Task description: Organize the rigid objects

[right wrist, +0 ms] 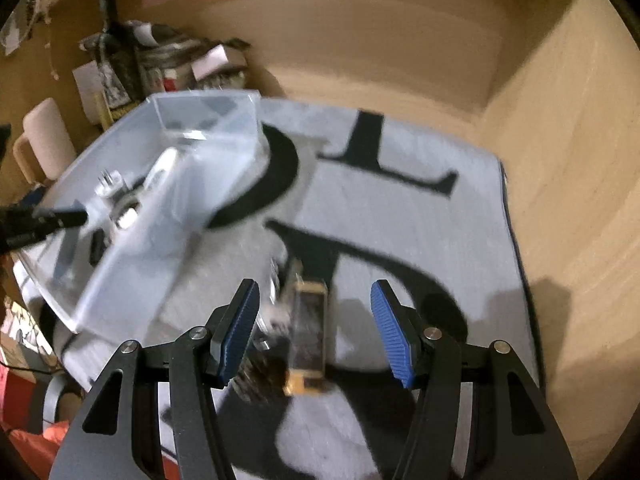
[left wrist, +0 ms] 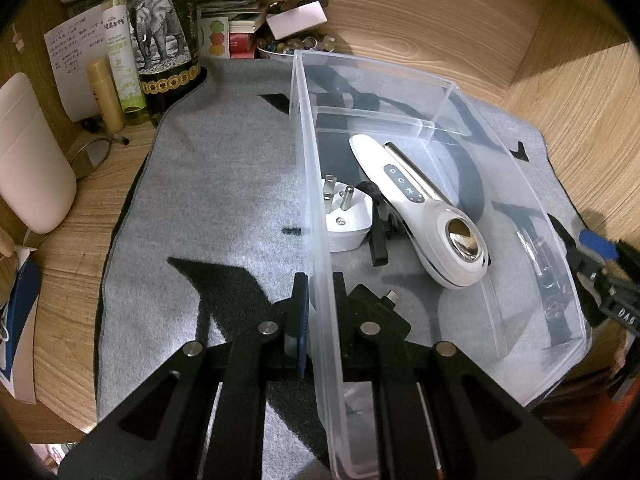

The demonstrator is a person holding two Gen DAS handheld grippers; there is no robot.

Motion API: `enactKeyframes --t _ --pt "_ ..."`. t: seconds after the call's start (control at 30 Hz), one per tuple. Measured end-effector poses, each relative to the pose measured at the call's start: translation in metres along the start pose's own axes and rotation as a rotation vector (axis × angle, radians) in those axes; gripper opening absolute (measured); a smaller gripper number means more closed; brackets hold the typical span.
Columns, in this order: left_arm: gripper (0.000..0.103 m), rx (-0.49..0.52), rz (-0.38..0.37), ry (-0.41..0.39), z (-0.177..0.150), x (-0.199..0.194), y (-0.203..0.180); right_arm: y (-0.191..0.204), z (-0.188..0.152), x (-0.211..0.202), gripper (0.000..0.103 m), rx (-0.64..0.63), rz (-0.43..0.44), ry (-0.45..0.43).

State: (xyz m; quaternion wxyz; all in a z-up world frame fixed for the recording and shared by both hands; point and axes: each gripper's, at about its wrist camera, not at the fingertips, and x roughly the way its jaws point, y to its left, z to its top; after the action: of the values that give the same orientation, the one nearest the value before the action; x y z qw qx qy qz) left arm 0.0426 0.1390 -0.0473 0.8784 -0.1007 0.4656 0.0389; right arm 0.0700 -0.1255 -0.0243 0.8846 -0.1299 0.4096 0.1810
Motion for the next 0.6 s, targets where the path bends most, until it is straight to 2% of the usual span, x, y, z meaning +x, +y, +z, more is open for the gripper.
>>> enactKeyframes --t 0.27,0.53,0.57,0.6 --pt "0.009 0.000 0.000 0.000 0.000 0.000 0.000 -0.022 -0.025 0.014 0.055 0.086 0.002 0.062" --pt "0.009 0.001 -0.001 0.000 0.000 0.000 0.000 -0.009 -0.027 0.019 0.054 0.024 0.018 0.074" --pt "0.009 0.000 -0.001 0.000 0.000 0.000 0.000 -0.008 -0.026 0.021 0.053 0.021 0.011 0.070" --pt "0.009 0.000 -0.001 0.000 0.000 0.000 0.000 -0.008 -0.025 0.024 0.048 0.023 0.013 0.075"
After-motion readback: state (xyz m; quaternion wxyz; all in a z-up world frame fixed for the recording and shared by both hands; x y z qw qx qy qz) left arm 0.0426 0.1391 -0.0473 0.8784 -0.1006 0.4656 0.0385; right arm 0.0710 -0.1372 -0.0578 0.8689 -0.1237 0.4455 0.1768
